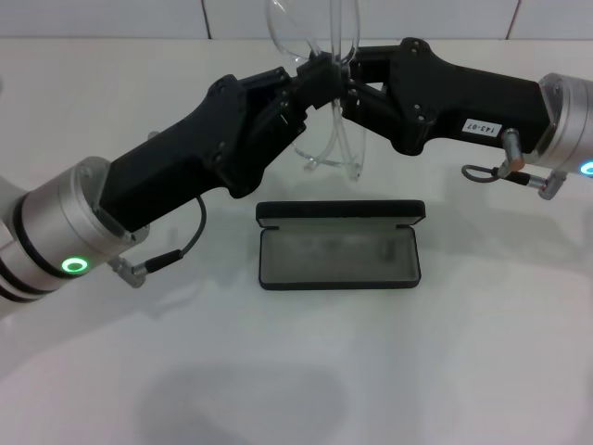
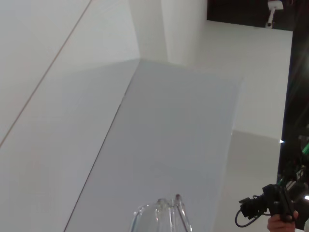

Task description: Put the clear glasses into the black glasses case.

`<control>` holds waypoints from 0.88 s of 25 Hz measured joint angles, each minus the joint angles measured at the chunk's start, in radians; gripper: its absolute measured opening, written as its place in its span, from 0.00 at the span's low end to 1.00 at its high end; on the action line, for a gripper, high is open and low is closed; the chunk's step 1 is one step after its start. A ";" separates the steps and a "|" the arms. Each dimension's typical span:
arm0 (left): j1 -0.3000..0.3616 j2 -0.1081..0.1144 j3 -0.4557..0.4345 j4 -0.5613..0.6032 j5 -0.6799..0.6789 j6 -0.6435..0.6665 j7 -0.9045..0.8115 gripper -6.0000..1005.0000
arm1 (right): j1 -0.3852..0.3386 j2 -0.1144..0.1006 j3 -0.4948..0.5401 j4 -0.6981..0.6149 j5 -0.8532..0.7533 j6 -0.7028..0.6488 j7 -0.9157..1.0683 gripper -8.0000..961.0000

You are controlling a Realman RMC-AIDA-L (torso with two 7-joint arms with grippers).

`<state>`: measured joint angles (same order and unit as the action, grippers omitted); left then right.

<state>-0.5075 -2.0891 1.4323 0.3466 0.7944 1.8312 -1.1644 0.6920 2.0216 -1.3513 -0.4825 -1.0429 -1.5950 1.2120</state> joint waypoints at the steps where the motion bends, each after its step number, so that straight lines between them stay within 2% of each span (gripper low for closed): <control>1: 0.000 0.000 0.000 0.000 0.003 0.001 0.000 0.06 | 0.000 0.000 0.000 0.000 0.000 0.000 0.000 0.23; 22: 0.008 0.000 -0.006 -0.004 -0.004 0.000 0.005 0.06 | 0.000 0.002 -0.003 -0.008 0.000 -0.035 -0.002 0.24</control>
<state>-0.4998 -2.0892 1.4265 0.3421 0.7904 1.8307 -1.1594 0.6917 2.0235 -1.3541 -0.4905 -1.0430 -1.6298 1.2103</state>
